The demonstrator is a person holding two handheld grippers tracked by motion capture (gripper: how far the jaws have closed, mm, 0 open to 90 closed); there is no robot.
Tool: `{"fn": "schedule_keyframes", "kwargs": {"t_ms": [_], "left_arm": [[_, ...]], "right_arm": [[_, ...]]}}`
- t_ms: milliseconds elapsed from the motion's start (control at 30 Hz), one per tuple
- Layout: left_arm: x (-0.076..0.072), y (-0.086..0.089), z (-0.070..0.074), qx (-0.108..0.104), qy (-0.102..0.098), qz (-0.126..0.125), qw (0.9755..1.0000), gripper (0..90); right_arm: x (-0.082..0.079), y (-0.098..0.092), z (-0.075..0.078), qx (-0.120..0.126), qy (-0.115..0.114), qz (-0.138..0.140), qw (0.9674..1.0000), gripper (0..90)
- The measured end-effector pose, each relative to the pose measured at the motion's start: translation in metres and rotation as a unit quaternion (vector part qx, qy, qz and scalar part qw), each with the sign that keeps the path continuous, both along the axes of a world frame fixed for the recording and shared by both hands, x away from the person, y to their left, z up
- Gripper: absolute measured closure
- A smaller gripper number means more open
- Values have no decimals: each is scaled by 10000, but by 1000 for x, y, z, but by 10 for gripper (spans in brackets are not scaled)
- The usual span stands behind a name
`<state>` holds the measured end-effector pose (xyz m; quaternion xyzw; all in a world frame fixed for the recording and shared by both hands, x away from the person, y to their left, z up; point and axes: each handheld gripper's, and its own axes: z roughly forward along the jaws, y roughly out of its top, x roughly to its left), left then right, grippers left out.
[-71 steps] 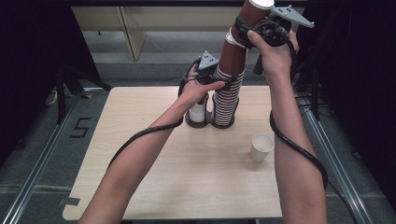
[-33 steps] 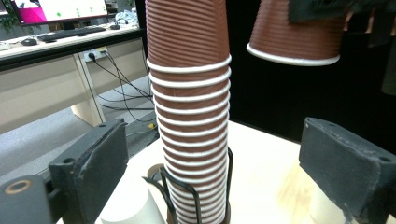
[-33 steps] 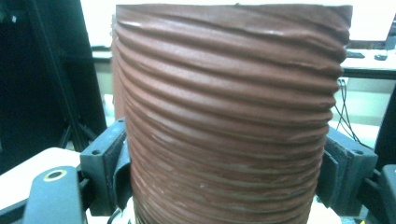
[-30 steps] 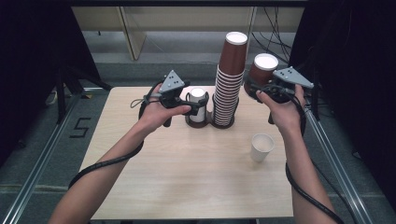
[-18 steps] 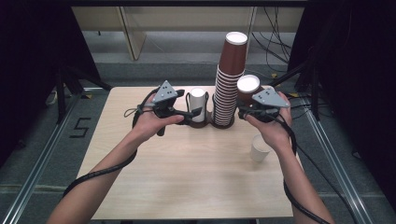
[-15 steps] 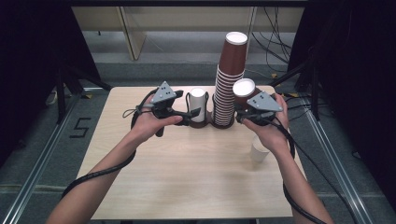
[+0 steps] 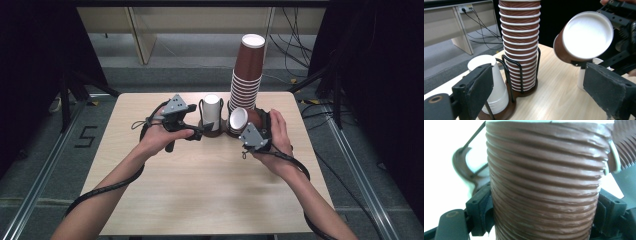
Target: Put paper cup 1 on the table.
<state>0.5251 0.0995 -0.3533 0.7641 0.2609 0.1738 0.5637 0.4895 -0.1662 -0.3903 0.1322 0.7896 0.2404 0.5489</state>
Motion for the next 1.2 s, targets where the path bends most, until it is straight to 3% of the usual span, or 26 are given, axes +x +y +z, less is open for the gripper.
{"fn": "schedule_keyframes", "kwargs": {"t_ms": [100, 167, 200, 233, 300, 367, 400, 433, 467, 500, 533, 567, 633, 667, 700, 733, 767, 800, 833, 867, 933, 967, 1000, 1067, 1100, 1200], "left_arm": [[-1, 1, 1, 0, 53, -43, 10000, 89], [-1, 1, 1, -33, 117, -92, 9999, 89], [-1, 1, 1, -46, 185, -127, 9997, 89], [-1, 1, 0, -34, 196, -150, 9997, 89], [-2, -1, -1, 5, 235, -207, 9995, 89], [-2, -3, -4, 12, 291, -259, 9992, 90], [-2, -4, -5, 27, 323, -302, 9990, 90], [-2, -6, -7, 46, 346, -342, 9988, 91], [-3, -7, -8, 60, 366, -381, 9986, 94], [-3, -8, -9, 60, 405, -418, 9983, 96], [-2, -10, -11, 59, 498, -491, 9975, 99], [-2, -11, -12, 42, 560, -565, 9968, 105], [0, -13, -13, -67, 730, -700, 9948, 117], [2, -14, -14, -77, 778, -703, 9945, 121], [2, -15, -14, -77, 779, -704, 9944, 123], [3, -17, -14, -37, 779, -704, 9945, 123], [3, -18, -14, 11, 765, -723, 9944, 123], [3, -21, -14, 10, 796, -742, 9941, 122], [3, -23, -14, 83, 808, -751, 9939, 119], [3, -25, -15, 124, 818, -791, 9934, 117], [4, -31, -16, 216, 880, -857, 9922, 112], [4, -35, -17, 218, 883, -907, 9917, 110], [4, -38, -18, 319, 909, -903, 9912, 110], [3, -47, -22, 428, 980, -1008, 9891, 107], [3, -50, -24, 479, 1017, -1050, 9881, 105], [4, -60, -31, 649, 1118, -1159, 9848, 104]], "right_arm": [[-2, 6, -7, -429, -156, 26, 9990, 191], [-2, 7, -10, -936, -399, 54, 9948, 192], [-3, 8, -10, -1219, -449, 80, 9915, 191], [-1, 8, -12, -1509, -637, 252, 9862, 192], [-3, 10, -14, -1874, -748, 272, 9790, 191], [-4, 13, -19, -2132, -814, 333, 9730, 191], [-4, 14, -20, -2319, -882, 423, 9678, 192], [-5, 15, -23, -2434, -818, 470, 9653, 192], [-6, 17, -25, -2636, -968, 547, 9582, 192], [-7, 18, -28, -2689, -916, 587, 9570, 192], [-7, 20, -28, -2921, -1013, 678, 9486, 192], [-9, 22, -32, -2894, -1046, 668, 9491, 192], [-10, 23, -35, -3053, -1048, 721, 9437, 192], [-11, 24, -39, -3007, -1109, 655, 9450, 192], [-12, 24, -40, -3147, -1161, 726, 9393, 192], [-12, 25, -40, -3202, -1084, 744, 9382, 192], [-9, 24, -42, -3300, -1389, 938, 9290, 192], [-13, 25, -42, -3419, -1224, 804, 9283, 192], [-15, 25, -44, -3416, -1230, 756, 9287, 192], [-12, 26, -45, -3547, -1470, 981, 9181, 192], [-16, 27, -46, -3668, -1308, 853, 9171, 193], [-14, 26, -50, -3561, -1460, 901, 9186, 192], [-15, 26, -53, -3472, -1444, 878, 9225, 193], [-16, 26, -55, -3513, -1399, 873, 9216, 193], [-17, 27, -58, -3456, -1342, 904, 9243, 193], [-18, 26, -59, -3495, -1312, 888, 9235, 193]]}}
